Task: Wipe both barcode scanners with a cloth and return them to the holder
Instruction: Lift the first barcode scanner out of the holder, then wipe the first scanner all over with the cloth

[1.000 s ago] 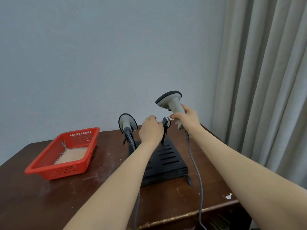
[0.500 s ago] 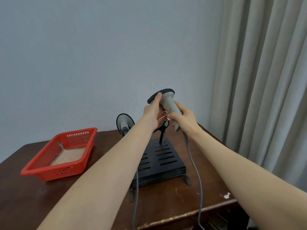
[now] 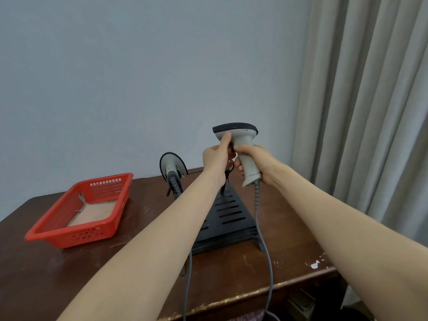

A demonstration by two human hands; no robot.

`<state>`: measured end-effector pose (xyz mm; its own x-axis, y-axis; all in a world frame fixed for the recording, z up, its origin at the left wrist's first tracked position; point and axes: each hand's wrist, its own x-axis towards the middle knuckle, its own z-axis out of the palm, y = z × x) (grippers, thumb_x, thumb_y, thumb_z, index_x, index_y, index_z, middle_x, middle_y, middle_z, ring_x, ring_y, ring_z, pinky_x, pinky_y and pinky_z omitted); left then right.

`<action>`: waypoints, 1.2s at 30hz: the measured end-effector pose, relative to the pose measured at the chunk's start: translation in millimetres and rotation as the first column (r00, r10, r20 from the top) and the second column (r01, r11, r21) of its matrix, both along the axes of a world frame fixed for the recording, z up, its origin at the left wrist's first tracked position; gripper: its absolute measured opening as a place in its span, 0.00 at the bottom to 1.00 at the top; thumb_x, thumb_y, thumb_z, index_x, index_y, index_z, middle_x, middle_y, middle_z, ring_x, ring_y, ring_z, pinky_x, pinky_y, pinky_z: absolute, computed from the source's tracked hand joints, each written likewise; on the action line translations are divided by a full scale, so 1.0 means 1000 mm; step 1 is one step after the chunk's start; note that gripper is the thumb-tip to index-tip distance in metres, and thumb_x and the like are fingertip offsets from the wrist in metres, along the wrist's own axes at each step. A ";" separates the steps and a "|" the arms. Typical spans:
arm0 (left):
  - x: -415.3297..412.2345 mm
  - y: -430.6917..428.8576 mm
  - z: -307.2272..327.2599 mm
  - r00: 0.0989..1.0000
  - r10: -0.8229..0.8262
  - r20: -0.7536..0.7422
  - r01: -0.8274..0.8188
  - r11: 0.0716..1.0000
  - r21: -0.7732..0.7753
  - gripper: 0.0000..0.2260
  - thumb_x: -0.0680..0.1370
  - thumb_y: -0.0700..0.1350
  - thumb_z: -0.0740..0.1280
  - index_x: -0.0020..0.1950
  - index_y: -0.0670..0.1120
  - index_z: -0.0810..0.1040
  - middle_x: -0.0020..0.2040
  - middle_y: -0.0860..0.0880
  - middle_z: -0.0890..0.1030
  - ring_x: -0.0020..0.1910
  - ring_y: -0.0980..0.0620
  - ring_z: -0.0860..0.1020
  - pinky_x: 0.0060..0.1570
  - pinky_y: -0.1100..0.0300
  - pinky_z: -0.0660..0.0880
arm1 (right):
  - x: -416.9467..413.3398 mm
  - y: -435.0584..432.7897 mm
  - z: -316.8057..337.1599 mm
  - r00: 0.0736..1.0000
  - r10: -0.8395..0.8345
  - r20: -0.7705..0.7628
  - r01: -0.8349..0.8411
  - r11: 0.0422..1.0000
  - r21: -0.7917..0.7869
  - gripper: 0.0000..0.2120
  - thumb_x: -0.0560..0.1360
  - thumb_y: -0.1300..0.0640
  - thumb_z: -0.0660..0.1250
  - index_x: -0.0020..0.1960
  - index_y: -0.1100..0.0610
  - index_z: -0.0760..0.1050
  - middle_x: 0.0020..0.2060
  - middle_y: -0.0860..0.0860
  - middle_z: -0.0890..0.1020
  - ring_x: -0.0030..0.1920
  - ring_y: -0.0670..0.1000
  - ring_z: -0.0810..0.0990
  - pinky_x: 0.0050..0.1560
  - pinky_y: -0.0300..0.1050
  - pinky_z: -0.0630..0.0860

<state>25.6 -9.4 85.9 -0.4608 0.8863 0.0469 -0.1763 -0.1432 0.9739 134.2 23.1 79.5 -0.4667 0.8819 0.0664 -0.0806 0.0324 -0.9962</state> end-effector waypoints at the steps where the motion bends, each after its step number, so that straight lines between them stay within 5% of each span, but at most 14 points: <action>1: 0.000 -0.001 -0.001 1.000 -0.006 -0.004 0.006 1.000 -0.001 0.16 0.76 0.54 0.67 0.46 0.40 0.80 0.43 0.45 0.83 0.41 0.50 0.80 0.43 0.59 0.78 | 0.002 0.000 -0.001 1.000 0.016 0.000 -0.016 0.999 -0.030 0.09 0.77 0.53 0.65 0.46 0.59 0.74 0.30 0.54 0.78 0.26 0.48 0.75 0.28 0.39 0.74; 6: 0.000 -0.004 -0.006 0.997 -0.005 -0.074 0.004 1.000 -0.013 0.15 0.77 0.54 0.66 0.45 0.42 0.80 0.45 0.46 0.83 0.43 0.50 0.79 0.47 0.56 0.77 | 0.007 0.005 -0.004 0.992 0.110 -0.062 -0.120 0.975 -0.185 0.17 0.77 0.45 0.63 0.53 0.60 0.74 0.28 0.53 0.77 0.26 0.48 0.75 0.28 0.38 0.75; 13: -0.005 -0.008 -0.008 0.981 0.042 -0.192 -0.049 0.998 -0.035 0.17 0.75 0.57 0.66 0.40 0.44 0.79 0.41 0.45 0.77 0.40 0.48 0.73 0.43 0.56 0.71 | 0.009 0.006 -0.004 0.962 0.206 -0.178 -0.251 0.925 -0.287 0.06 0.77 0.59 0.61 0.50 0.61 0.73 0.32 0.52 0.78 0.27 0.46 0.75 0.28 0.37 0.76; 17: -0.005 -0.008 -0.005 0.980 0.047 -0.196 -0.056 0.998 -0.040 0.20 0.76 0.60 0.64 0.39 0.44 0.80 0.40 0.45 0.79 0.41 0.48 0.75 0.46 0.53 0.75 | 0.008 0.005 -0.002 0.957 0.250 -0.148 -0.283 0.920 -0.273 0.06 0.77 0.57 0.61 0.48 0.59 0.72 0.28 0.52 0.75 0.26 0.46 0.72 0.26 0.36 0.73; 21: -0.008 -0.010 -0.005 0.988 0.089 -0.126 -0.098 0.993 -0.063 0.20 0.78 0.59 0.59 0.37 0.44 0.73 0.35 0.48 0.74 0.39 0.47 0.73 0.46 0.52 0.74 | 0.011 0.007 -0.002 0.949 0.294 -0.117 -0.316 0.909 -0.274 0.10 0.78 0.52 0.61 0.48 0.59 0.75 0.28 0.51 0.74 0.26 0.46 0.71 0.26 0.36 0.72; 26: -0.020 -0.008 -0.004 0.973 0.227 -0.034 -0.228 0.973 -0.044 0.15 0.79 0.55 0.55 0.43 0.44 0.68 0.41 0.49 0.70 0.41 0.50 0.70 0.45 0.54 0.69 | 0.014 0.007 -0.006 0.944 0.329 -0.036 -0.327 0.910 -0.254 0.12 0.78 0.50 0.61 0.45 0.57 0.76 0.27 0.51 0.72 0.24 0.46 0.71 0.25 0.36 0.72; 31: -0.027 -0.011 -0.006 0.978 0.208 0.035 -0.206 0.978 -0.044 0.13 0.80 0.49 0.54 0.36 0.48 0.63 0.34 0.51 0.66 0.33 0.54 0.64 0.40 0.57 0.64 | 0.014 0.006 -0.009 0.948 0.317 0.021 -0.302 0.920 -0.247 0.10 0.78 0.52 0.60 0.42 0.56 0.73 0.25 0.49 0.72 0.23 0.46 0.69 0.24 0.35 0.70; 36: -0.031 -0.012 -0.011 0.978 0.204 0.043 -0.201 0.978 -0.064 0.11 0.80 0.49 0.54 0.40 0.47 0.67 0.36 0.51 0.67 0.38 0.53 0.66 0.45 0.56 0.65 | 0.013 0.006 -0.011 0.952 0.304 0.036 -0.286 0.925 -0.250 0.10 0.78 0.54 0.61 0.40 0.56 0.72 0.24 0.49 0.72 0.23 0.45 0.68 0.24 0.35 0.69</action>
<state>-5.1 -21.1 75.2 -0.6311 0.7751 -0.0293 -0.1971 -0.1237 0.9725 147.3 29.6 68.2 -0.7037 0.6891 -0.1731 0.0230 -0.2214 -0.9749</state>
